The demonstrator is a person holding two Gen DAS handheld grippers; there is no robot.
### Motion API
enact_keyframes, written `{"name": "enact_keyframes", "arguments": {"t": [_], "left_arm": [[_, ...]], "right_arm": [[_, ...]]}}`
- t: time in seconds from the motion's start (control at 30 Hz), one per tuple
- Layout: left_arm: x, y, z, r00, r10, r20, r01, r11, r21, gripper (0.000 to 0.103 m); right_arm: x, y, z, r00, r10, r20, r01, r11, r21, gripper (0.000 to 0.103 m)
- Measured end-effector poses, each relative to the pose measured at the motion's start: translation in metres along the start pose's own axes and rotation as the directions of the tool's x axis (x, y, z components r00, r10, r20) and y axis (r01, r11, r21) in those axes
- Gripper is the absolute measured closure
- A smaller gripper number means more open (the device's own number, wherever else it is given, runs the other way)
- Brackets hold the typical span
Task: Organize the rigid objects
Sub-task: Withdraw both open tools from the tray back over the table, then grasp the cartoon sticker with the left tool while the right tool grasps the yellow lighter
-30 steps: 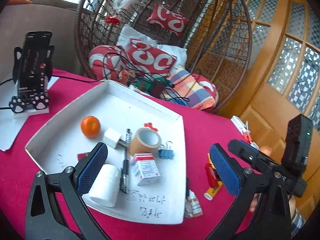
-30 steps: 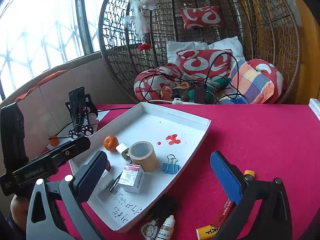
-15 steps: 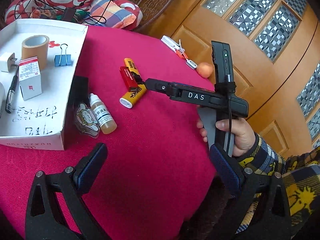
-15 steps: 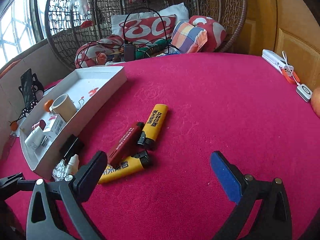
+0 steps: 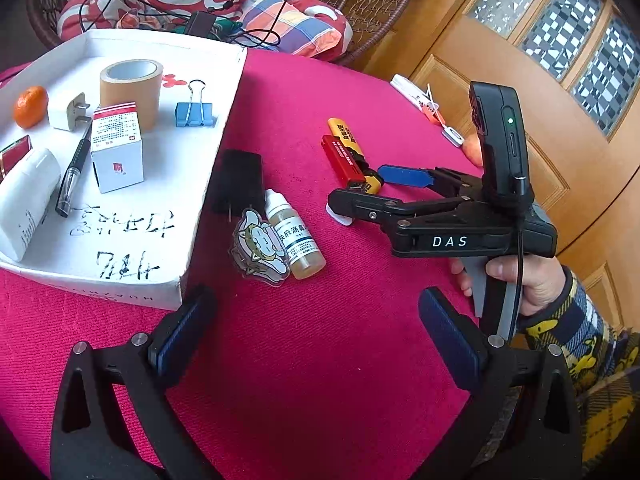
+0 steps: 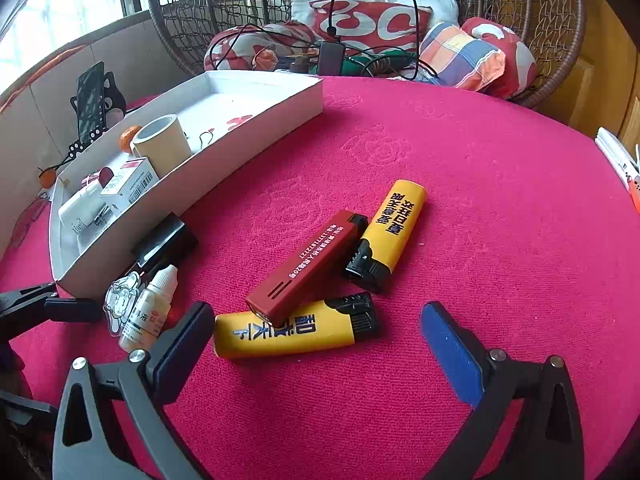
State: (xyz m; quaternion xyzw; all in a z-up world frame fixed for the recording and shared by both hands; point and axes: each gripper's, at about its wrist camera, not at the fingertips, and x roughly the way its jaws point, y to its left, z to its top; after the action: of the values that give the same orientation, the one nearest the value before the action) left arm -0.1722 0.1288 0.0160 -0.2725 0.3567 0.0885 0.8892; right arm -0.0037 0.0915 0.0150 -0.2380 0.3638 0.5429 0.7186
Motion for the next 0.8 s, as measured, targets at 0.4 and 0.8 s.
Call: {"name": "enact_keyframes", "arguments": {"t": [0.4,0.8], "left_arm": [[0.035,-0.018,0.021,0.997,0.06,-0.045,-0.059,0.998,0.03,0.001],[0.065,-0.075,0.029,0.994,0.091,-0.058,-0.078,0.976,0.202,0.001]], "right_arm": [[-0.035,-0.041,-0.033,0.999,-0.046,0.027,0.044,0.997,0.071,0.023],[-0.043,-0.063,-0.039,0.999,-0.033,0.039,0.027,0.988,0.154,0.022]]}}
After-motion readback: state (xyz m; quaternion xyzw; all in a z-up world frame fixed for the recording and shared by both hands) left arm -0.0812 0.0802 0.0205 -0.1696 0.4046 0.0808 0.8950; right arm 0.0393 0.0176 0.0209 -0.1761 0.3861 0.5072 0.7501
